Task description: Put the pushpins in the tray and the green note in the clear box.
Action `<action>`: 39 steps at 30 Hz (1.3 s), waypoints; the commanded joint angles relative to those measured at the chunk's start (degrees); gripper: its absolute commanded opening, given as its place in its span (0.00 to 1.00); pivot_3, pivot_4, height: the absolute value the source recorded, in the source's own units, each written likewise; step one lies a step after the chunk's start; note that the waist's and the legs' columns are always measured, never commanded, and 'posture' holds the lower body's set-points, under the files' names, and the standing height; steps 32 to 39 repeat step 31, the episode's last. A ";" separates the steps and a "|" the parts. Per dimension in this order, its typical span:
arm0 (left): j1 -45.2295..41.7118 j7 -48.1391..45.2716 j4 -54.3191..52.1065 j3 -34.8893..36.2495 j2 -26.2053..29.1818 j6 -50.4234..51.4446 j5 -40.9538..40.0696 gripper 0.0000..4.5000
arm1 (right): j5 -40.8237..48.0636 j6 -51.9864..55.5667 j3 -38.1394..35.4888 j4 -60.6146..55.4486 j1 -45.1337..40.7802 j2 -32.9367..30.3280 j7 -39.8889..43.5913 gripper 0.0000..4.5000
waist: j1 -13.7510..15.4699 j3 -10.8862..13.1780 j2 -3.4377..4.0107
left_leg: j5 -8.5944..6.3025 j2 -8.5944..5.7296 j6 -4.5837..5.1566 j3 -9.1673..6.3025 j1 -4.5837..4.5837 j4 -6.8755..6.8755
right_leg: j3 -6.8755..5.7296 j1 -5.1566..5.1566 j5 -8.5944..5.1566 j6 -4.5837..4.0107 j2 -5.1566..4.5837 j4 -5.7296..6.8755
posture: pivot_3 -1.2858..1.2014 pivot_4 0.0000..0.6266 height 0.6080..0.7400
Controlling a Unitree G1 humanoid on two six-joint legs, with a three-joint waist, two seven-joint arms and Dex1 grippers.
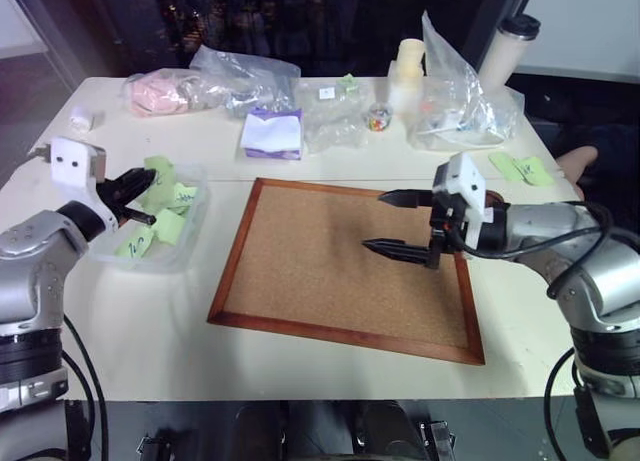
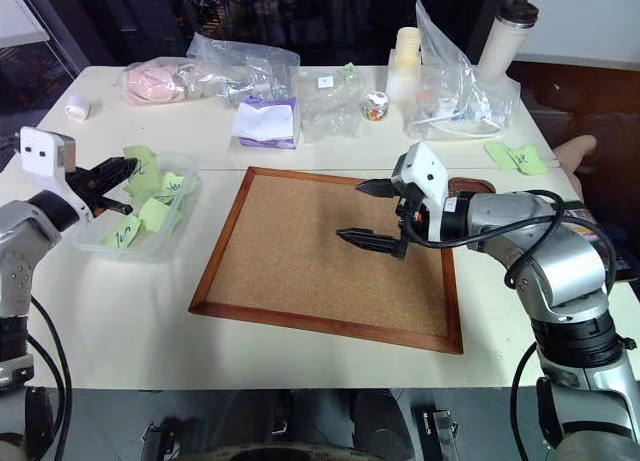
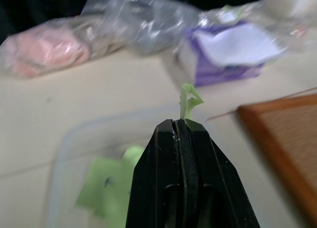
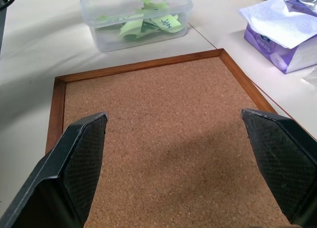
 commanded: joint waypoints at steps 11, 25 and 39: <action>-1.35 -3.99 -3.66 1.26 -0.92 0.56 -3.98 0.99 | -2.61 -2.76 0.77 1.65 -0.49 -0.54 -1.08 1.00 | 0.03 0.07 -0.12 | 0.00 0.04 0.00 0.01 -0.01 0.00 | 0.00 -0.01 0.00 0.00 -0.01 0.02 | 0.52 0.24 1.00; -0.08 -17.27 -21.51 -11.06 -0.72 10.82 -14.45 0.99 | -1.67 -3.18 -3.78 1.07 7.03 -6.39 1.87 1.00 | 0.03 0.09 -0.15 | 0.00 0.00 0.00 0.01 0.00 0.02 | 0.01 0.02 0.00 0.00 -0.01 0.03 | 0.52 0.24 1.00; 0.22 -20.80 -22.29 -19.18 -0.05 9.35 -10.60 0.99 | -2.87 -3.86 -4.68 0.75 10.06 -8.08 1.26 1.00 | -0.14 0.09 -0.15 | 0.00 -0.08 0.00 0.01 0.01 0.02 | 0.04 0.01 0.00 -0.01 0.07 0.03 | 0.52 0.24 1.00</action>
